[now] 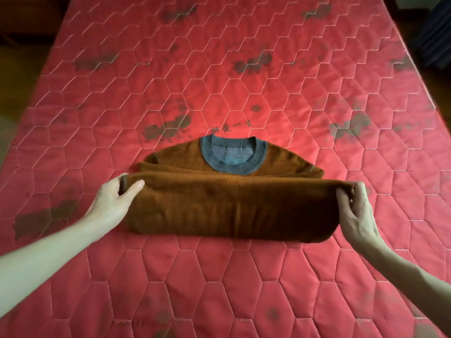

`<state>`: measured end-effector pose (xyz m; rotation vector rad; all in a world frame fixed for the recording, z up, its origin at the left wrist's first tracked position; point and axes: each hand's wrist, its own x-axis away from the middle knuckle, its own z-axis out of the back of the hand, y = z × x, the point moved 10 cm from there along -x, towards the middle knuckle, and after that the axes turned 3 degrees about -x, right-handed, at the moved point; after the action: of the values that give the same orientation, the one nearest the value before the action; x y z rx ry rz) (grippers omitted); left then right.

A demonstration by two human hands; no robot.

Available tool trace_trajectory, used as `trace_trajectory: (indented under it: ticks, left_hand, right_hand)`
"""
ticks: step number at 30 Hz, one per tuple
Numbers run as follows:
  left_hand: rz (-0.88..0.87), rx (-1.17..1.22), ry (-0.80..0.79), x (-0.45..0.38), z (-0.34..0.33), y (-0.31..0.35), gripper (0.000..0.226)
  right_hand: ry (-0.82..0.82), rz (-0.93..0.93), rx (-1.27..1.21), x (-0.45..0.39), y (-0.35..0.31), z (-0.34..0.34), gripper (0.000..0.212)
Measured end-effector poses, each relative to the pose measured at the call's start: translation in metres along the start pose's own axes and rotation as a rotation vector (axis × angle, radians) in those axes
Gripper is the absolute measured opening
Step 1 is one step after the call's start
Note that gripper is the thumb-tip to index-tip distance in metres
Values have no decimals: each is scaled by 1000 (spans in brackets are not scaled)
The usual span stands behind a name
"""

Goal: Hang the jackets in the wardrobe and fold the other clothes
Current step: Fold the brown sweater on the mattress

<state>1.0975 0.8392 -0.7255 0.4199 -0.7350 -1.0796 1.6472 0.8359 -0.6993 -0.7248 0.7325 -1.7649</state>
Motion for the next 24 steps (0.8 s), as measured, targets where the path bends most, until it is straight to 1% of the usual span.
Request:
trace_trajectory:
  ticks: [2,4,6,8,11,13,15,16,18,20,22,24]
  left_hand:
    - [-6,-23,50,-16,-3,10,36]
    - [14,-35,112,-35,-6,8,53]
    - [21,-53,166,-50,-9,12,59]
    - [25,-81,215,-63,-10,19,60]
    - [23,-126,251,-83,-12,25,58]
    - [28,-132,275,-95,-13,27,48]
    - [40,-154,293,-103,-17,28,34]
    - [55,-181,298,-105,-20,28,31]
    - [55,-246,290,-109,-27,30,36]
    - [43,-282,295,-113,-31,34,42]
    - [32,-284,335,-119,-27,37,46]
    - [10,-281,377,-124,-24,41,42]
  right_hand:
    - [44,-51,-30,-23,2,-13,19]
    - [83,-48,-14,-47,1,-23,20]
    - [107,-23,21,-68,0,-30,21]
    - [123,-12,63,-88,0,-37,22]
    - [140,-53,134,-114,5,-48,25]
    - [148,-75,188,-128,7,-53,28]
    - [125,-94,241,-138,12,-62,30]
    - [104,-110,264,-141,18,-68,30]
    - [65,-144,314,-143,31,-77,30]
    - [64,-165,337,-144,40,-82,30]
    - [104,-166,336,-145,41,-81,31]
    - [152,-160,341,-151,40,-79,32]
